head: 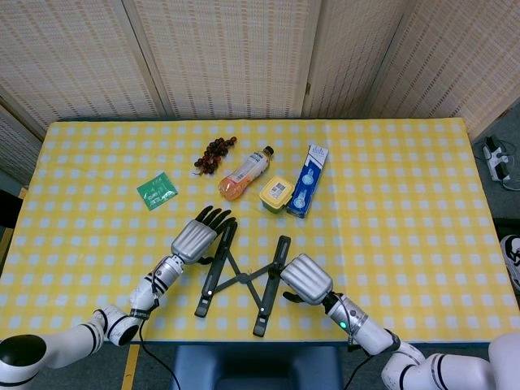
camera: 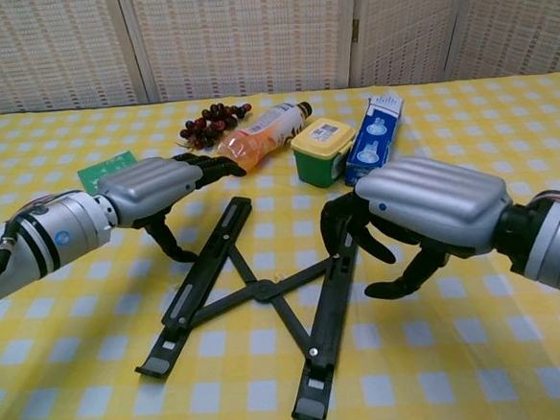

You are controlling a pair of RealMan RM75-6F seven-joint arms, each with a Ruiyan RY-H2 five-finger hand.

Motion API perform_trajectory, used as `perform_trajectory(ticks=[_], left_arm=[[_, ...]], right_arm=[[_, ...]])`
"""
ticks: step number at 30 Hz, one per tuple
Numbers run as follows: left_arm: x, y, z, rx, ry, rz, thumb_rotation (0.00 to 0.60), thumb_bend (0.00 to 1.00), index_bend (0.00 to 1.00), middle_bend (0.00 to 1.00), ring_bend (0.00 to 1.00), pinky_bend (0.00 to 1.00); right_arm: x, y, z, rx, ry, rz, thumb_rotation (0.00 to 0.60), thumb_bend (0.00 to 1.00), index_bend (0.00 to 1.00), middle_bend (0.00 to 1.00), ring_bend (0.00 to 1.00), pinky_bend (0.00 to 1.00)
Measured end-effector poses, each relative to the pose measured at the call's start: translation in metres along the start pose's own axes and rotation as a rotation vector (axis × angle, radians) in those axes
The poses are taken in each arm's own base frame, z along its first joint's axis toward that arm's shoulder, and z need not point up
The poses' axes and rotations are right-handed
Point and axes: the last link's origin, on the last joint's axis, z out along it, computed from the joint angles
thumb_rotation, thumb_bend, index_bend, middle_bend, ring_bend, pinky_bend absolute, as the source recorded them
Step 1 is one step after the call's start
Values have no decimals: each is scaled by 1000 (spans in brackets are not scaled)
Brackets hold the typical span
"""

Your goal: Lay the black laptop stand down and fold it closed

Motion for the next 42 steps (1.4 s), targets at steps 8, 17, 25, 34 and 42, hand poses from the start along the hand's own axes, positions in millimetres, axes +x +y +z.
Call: perform_trajectory(ticks=[8, 17, 25, 34, 42], left_arm=[[0, -1, 6, 18, 8, -27, 600, 186, 41, 52, 0, 0], [-1, -3, 6, 30, 6, -37, 600, 187, 36, 52, 0, 0], [-2, -2, 6, 33, -2, -47, 600, 187, 31, 50, 0, 0], [-3, -2, 6, 41, -13, -90, 600, 187, 30, 49, 0, 0], [-4, 0, 4, 40, -27, -127, 600, 187, 28, 50, 0, 0]], right_arm=[[-17, 2, 3, 3, 3, -59, 600, 244, 482, 789, 841, 817], [-34, 2, 5, 26, 0, -94, 600, 236, 482, 792, 842, 817], [-44, -1, 13, 47, 9, -124, 600, 235, 482, 792, 841, 817], [-50, -3, 23, 66, 29, -156, 600, 236, 481, 792, 841, 817], [-54, -7, 32, 80, 67, -175, 600, 235, 483, 792, 842, 817]])
